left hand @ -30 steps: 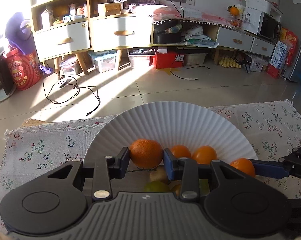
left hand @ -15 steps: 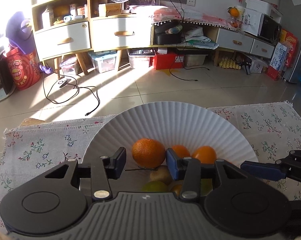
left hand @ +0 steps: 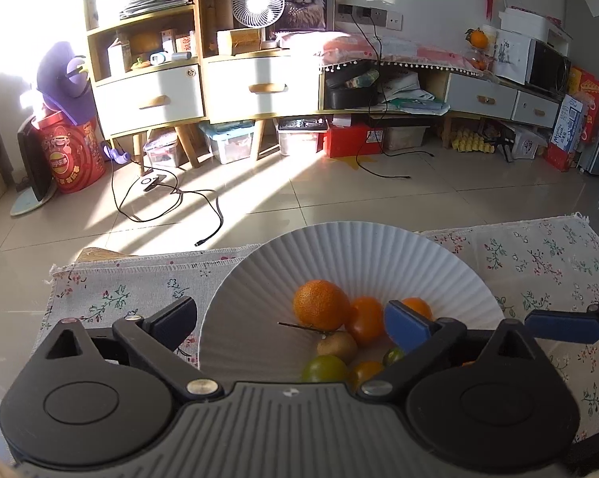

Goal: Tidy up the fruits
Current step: 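Open both grippers to drop the tangerine and cherry tomato into the bowl, then withdraw both open grippers from the bowl toward the remaining fruits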

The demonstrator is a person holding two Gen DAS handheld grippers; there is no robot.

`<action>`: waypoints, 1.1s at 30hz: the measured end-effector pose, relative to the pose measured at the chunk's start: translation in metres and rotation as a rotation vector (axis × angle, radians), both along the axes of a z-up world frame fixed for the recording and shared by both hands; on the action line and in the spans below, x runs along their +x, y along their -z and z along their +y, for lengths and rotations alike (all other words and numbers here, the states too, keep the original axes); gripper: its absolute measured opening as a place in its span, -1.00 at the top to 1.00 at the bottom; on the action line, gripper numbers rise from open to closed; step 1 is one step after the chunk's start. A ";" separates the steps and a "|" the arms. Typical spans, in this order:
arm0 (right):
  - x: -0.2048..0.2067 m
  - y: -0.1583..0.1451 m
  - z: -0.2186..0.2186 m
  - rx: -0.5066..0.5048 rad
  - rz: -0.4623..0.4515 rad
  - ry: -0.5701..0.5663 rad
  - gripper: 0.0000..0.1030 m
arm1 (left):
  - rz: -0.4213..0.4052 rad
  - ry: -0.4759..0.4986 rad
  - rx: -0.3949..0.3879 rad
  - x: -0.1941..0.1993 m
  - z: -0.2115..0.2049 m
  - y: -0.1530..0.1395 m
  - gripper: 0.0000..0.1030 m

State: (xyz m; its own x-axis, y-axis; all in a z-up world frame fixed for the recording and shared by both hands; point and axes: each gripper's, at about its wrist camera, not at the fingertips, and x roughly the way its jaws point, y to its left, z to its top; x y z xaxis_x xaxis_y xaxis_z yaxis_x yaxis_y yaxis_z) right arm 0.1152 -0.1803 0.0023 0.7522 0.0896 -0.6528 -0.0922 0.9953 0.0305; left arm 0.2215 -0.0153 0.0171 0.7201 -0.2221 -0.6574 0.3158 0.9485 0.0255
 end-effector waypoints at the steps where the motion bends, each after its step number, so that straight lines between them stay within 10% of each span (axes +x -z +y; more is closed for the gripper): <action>1: -0.001 -0.002 0.000 -0.001 0.001 0.002 -0.57 | 0.000 -0.003 0.001 -0.001 0.001 -0.001 -0.64; 33: -0.068 -0.021 0.026 -0.082 0.002 0.027 -0.99 | 0.031 -0.035 -0.022 -0.095 0.051 -0.018 -0.64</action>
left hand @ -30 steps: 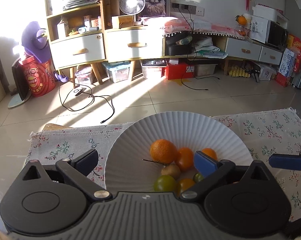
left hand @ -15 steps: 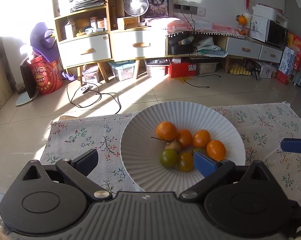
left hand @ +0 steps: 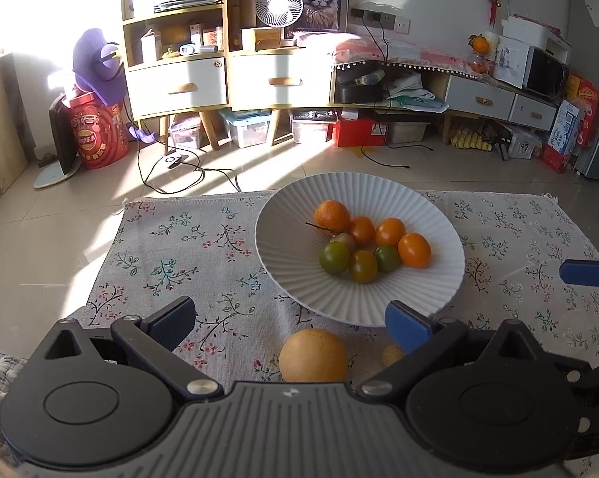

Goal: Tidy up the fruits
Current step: 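Withdraw both open grippers from the bowl toward the remaining fruits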

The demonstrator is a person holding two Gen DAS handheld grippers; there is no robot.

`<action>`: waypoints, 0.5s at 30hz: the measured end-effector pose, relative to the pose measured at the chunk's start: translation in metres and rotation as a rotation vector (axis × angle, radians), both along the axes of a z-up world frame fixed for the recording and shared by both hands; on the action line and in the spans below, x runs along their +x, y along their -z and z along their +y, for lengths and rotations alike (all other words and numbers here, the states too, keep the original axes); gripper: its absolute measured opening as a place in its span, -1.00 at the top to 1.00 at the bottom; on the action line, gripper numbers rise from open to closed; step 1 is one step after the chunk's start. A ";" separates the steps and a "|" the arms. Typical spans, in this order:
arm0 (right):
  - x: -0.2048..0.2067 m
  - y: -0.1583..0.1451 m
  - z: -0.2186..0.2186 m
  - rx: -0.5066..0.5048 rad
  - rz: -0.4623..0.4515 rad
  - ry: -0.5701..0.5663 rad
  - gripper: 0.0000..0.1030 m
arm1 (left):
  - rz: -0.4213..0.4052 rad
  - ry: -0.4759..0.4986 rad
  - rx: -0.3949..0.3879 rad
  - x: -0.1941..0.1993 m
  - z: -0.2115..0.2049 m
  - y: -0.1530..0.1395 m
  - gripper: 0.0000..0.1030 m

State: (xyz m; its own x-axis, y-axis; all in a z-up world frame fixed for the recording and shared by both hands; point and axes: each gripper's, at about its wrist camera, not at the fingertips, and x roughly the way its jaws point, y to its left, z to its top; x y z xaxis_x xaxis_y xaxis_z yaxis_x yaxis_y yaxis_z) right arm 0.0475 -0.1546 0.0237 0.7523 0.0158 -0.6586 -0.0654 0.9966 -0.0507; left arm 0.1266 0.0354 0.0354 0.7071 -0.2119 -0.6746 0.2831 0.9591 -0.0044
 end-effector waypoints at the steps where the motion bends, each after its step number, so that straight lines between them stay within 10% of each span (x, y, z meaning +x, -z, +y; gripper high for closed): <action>1: -0.002 0.000 0.000 0.001 -0.001 0.002 -0.99 | 0.003 -0.003 -0.003 -0.003 0.002 0.000 -0.64; 15: -0.020 0.019 0.001 0.014 0.011 0.022 -0.99 | 0.044 -0.009 0.003 -0.030 0.018 0.024 -0.64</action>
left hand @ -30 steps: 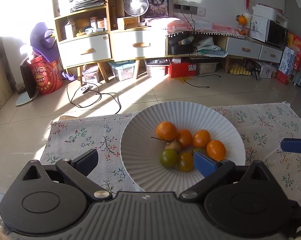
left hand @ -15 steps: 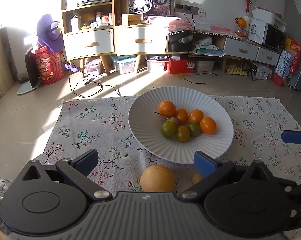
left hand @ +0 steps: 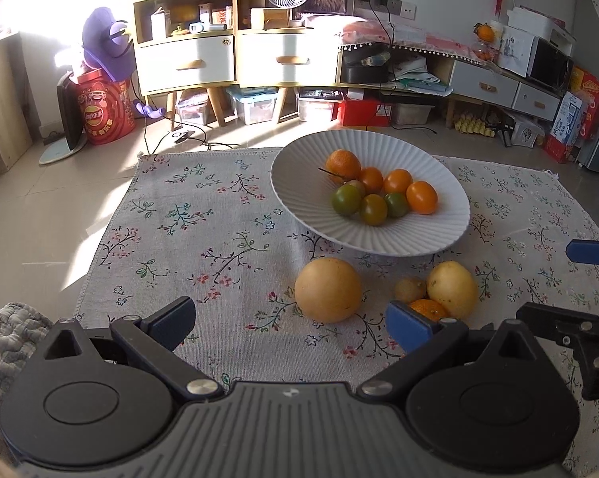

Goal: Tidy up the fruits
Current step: 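Withdraw both open grippers from the bowl toward the remaining fruits, then grasp the large pale grapefruit with the left gripper while the right gripper grasps the yellow round fruit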

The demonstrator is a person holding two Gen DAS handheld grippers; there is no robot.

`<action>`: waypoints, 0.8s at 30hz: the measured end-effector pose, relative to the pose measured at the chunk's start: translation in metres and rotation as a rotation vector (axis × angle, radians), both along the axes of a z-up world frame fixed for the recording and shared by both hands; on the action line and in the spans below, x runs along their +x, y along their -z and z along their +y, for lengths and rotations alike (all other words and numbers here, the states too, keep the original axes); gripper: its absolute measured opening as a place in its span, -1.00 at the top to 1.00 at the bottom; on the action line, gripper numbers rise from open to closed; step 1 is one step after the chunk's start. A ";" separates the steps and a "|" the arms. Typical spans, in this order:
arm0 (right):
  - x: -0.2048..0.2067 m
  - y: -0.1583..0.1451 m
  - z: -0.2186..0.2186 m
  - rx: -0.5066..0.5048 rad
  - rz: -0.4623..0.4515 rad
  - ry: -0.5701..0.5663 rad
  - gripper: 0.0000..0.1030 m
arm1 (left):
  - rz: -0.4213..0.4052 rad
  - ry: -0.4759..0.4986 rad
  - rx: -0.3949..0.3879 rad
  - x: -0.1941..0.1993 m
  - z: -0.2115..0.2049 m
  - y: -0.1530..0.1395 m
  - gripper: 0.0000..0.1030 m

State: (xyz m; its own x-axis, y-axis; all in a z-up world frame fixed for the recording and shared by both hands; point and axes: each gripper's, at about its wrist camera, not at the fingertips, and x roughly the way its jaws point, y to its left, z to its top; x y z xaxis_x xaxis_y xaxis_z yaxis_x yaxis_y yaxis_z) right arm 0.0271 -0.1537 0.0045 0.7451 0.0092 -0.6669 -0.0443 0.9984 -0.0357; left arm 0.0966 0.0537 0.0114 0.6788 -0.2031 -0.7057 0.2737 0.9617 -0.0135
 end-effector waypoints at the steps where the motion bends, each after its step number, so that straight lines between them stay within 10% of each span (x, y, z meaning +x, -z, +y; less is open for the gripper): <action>1: -0.002 0.002 0.000 0.004 -0.004 0.004 -0.99 | 0.000 0.003 0.005 -0.001 0.000 0.002 -0.64; 24: 0.010 0.039 -0.004 0.113 0.035 0.044 -0.98 | -0.058 -0.004 -0.029 0.008 -0.006 0.043 -0.64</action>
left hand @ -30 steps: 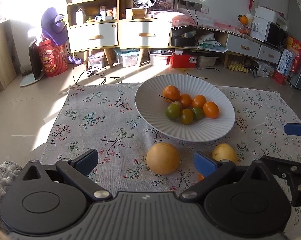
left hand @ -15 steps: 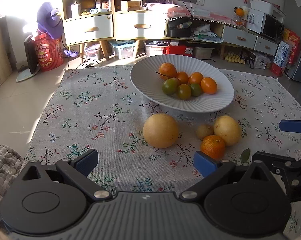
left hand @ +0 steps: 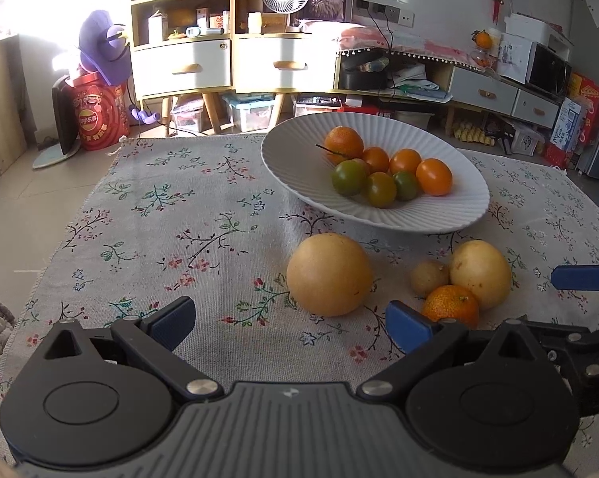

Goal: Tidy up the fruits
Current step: 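Grasp the large pale grapefruit with the left gripper while the right gripper grasps the yellow round fruit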

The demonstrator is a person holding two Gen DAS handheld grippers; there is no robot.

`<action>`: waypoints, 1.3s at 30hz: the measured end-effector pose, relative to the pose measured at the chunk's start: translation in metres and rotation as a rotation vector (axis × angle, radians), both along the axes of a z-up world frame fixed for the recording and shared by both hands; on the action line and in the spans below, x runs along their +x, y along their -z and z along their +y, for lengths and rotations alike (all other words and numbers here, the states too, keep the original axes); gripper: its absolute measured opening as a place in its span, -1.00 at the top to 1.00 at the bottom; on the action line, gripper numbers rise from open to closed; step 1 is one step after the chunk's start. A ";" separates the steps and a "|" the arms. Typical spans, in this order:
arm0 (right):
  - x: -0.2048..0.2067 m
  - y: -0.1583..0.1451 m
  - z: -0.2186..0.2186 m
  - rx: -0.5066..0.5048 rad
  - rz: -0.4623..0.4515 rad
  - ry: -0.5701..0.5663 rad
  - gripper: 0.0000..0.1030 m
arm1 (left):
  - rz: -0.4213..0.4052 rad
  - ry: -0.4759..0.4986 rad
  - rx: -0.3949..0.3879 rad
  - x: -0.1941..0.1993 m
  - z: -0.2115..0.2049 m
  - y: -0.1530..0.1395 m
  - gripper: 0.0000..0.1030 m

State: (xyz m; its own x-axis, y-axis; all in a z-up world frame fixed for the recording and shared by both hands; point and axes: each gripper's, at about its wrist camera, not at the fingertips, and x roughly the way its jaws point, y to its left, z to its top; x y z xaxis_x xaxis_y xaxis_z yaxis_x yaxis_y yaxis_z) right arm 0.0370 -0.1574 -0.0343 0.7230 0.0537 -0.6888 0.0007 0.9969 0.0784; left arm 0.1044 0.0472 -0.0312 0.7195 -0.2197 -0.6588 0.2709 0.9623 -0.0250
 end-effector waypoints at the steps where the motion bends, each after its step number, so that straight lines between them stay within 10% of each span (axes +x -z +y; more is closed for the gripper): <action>1: 0.001 0.001 -0.001 0.008 0.003 0.003 -0.98 | -0.004 -0.001 -0.002 0.001 0.000 0.001 -0.64; 12: 0.009 0.007 -0.006 0.046 0.012 0.028 -0.90 | -0.015 0.013 -0.007 0.010 -0.006 0.004 -0.58; 39: 0.022 -0.002 -0.007 0.157 0.001 0.024 -0.39 | -0.019 0.070 0.028 0.012 -0.021 0.002 0.41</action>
